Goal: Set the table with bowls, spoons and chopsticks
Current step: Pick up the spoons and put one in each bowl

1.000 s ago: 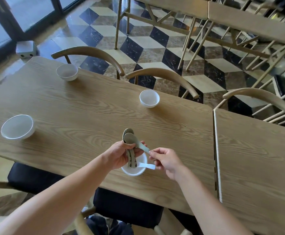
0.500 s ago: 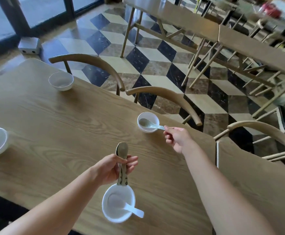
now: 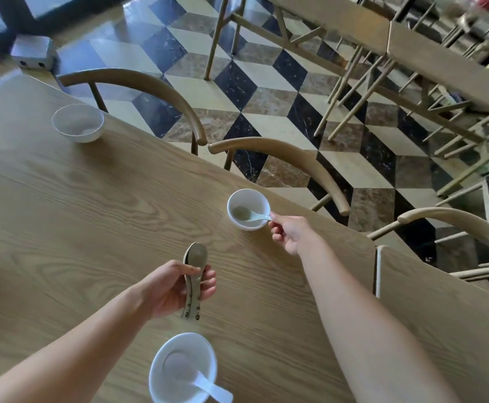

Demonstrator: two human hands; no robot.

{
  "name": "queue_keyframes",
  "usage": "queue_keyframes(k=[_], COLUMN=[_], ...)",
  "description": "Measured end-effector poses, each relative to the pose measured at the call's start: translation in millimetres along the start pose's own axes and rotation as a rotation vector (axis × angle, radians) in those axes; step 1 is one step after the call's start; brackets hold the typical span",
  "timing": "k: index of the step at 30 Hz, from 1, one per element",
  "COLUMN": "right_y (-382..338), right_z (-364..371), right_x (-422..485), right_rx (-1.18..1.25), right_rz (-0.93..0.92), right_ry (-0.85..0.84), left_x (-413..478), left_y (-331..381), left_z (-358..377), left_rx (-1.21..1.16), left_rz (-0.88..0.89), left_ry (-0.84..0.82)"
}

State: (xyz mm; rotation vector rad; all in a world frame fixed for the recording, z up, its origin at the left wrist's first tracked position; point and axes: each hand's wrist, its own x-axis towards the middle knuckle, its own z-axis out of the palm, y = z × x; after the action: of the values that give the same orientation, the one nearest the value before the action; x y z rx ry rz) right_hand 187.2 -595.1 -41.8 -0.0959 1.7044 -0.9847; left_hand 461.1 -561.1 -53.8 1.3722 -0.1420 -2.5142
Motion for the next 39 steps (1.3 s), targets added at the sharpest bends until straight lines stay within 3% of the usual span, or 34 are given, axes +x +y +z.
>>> queue_keyframes(k=[19,23,30,33,39], right_y=[5,11,39,67,138], right_z=[-2,0,-11,-3,48], right_x=[4,-9,-71,-122,-244], right_rx=[0.023,0.102,0.0,-0.113,-0.267], right_rz=[-0.001,-0.017,-0.026,-0.067,-0.074], right_ry=[0.153,0.129,0.182,0.077,-0.336], left_x=[-18,-34,-70,-88,-133], left_y=[-2,-6,-16,-21,-38], left_z=[-5,-6,-9,-5,-27], left_rx=[0.024,0.022,0.068,0.108,0.126], left_rz=[0.024,0.03,0.067,0.088,0.192], left_ry=[0.051,0.029,-0.006,-0.039,-0.077])
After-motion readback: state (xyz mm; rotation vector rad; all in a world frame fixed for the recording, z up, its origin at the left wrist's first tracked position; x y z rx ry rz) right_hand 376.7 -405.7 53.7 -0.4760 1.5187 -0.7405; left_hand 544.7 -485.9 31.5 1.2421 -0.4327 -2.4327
